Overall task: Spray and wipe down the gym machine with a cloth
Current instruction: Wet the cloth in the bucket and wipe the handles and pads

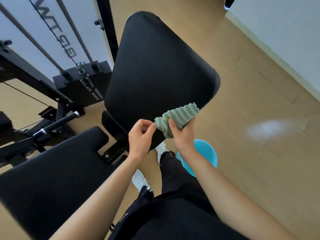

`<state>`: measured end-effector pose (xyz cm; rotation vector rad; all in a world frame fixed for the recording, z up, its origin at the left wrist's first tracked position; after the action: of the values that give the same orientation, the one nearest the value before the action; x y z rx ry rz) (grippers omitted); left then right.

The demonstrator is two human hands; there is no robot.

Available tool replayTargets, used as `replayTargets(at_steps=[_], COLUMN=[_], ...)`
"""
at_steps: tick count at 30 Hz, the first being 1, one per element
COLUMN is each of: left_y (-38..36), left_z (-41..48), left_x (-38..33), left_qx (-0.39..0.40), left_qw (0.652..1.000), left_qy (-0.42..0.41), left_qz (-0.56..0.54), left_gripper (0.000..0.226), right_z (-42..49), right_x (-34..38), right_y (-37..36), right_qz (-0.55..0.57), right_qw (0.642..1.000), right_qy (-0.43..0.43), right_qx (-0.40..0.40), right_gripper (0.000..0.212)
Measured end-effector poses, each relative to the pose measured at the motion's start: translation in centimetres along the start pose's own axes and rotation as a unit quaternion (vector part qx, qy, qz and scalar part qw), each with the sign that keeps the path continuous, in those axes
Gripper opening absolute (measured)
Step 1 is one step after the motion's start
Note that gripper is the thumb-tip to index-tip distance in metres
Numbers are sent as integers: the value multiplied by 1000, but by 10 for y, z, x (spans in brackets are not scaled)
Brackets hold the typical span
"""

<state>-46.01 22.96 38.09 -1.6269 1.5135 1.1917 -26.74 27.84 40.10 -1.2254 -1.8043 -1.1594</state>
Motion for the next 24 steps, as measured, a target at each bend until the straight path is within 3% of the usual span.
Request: replayTargets(at_steps=[2,4,8,11,14,19,24], left_y=[-25,-59,-116,-132,-132,-132,-136], left_z=[-22,-49,-64,-54,-43,-43,-49], left_x=[42,65,50,31,24,36,68], left_qx=[65,155,263,243,193,120,68], left_qw=[980,928,833,782,761,693,651], left_qy=[154,277,303,301,296,314,319], left_qz=[-105,-195,-382,-489,-543,-638,-685], left_gripper=[32,56,75,73,61,49,34], right_z=[-1,-3,-10,-12,-9,-18,-29], right_x=[-9,-12,-7,-2,9,12,-3], right_y=[0,3,7,11,21,30,6], right_qz=[34,72,95,104,130,256,262], right_qw=[999,997,991,984,979,954,947], right_qy=[-15,-32,-72,-107,-116,-146,-177], right_qx=[9,20,63,96,106,61,55], right_gripper=[63,51,35,26,20,20,13])
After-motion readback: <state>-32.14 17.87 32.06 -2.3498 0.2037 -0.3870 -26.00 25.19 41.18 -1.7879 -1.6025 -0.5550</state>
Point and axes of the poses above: each hand's wrist, its own z-axis towards the middle knuckle, its own y-axis out of the back of the hand, x = y × z, the point moved 10 cm from there along z, towards the middle knuckle, and after that the axes turned 11 degrees about x, right-handed, at the moved point
